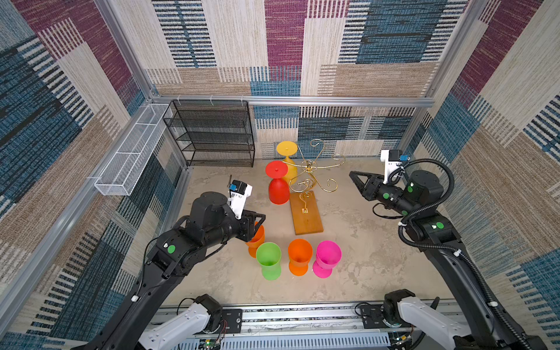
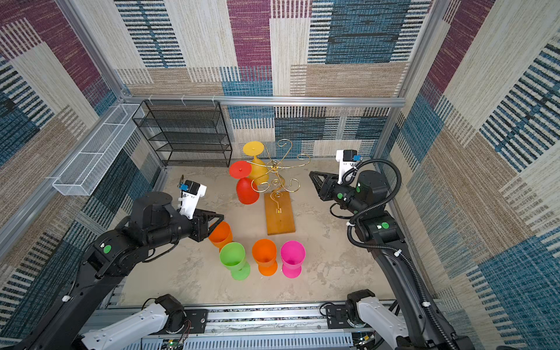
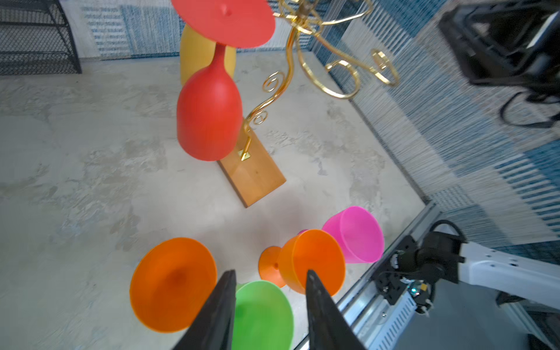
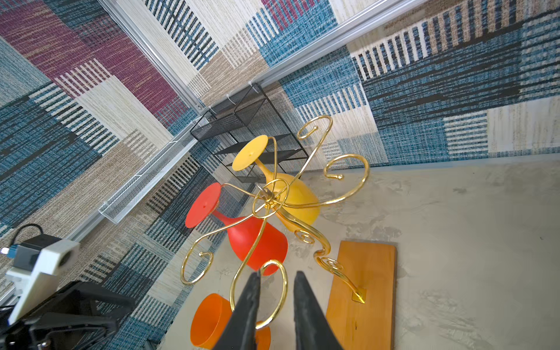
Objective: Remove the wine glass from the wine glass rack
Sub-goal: 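Lower the orange glass upright beside the green glass and open the left gripper, then raise the left gripper and reach it toward the red glass on the rack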
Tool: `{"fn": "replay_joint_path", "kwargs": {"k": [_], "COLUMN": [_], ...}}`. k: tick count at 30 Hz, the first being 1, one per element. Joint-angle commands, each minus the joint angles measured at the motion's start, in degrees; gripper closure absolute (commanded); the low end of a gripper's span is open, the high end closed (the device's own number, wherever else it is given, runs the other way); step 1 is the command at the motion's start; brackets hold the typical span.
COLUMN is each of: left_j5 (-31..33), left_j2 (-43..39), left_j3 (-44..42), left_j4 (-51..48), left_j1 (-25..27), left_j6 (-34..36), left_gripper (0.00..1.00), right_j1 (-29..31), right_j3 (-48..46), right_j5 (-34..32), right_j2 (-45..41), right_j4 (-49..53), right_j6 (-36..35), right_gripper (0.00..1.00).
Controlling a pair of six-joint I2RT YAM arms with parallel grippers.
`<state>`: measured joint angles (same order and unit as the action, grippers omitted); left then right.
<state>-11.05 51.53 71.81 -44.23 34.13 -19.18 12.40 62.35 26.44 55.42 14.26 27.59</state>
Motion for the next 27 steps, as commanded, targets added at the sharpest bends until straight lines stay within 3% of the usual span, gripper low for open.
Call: {"fn": "replay_joint_path", "kwargs": {"k": [1, 4, 9, 15, 20, 27], "left_j5": [-5.65, -6.54, -15.34, -20.78, -24.82, -27.00], "left_j2": [-0.43, 1.35, 3.16, 5.63, 7.70, 9.36], "left_j3": [-0.86, -0.81, -5.99, -10.86, -13.23, -14.59], "left_j4": [10.45, 14.21, 30.87, 45.35, 50.00, 52.89], "left_j1": [-0.28, -1.61, -7.07, -13.05, -17.12, -20.88], "left_j6": [-6.66, -10.40, -21.91, -33.74, -39.93, -43.29], "left_gripper": [0.61, 0.63, 0.63, 0.62, 0.62, 0.61], "right_j1": [0.05, 0.04, 0.01, 0.08, 0.07, 0.05], "right_j3": [-0.38, -0.51, 0.38, 0.85, 0.42, 0.47], "right_j5": [-0.07, -0.31, -2.64, -4.19, -4.63, -5.74], "right_j2": [-0.31, -0.64, -1.84, -2.79, -3.20, -3.48], "right_j4": [-2.48, -2.32, -0.17, 0.68, 0.68, 0.55], "right_j6": [-0.39, -0.45, -1.79, -2.63, -2.63, -2.63], "right_gripper": [0.77, 0.76, 0.62, 0.52, 0.43, 0.37]}}
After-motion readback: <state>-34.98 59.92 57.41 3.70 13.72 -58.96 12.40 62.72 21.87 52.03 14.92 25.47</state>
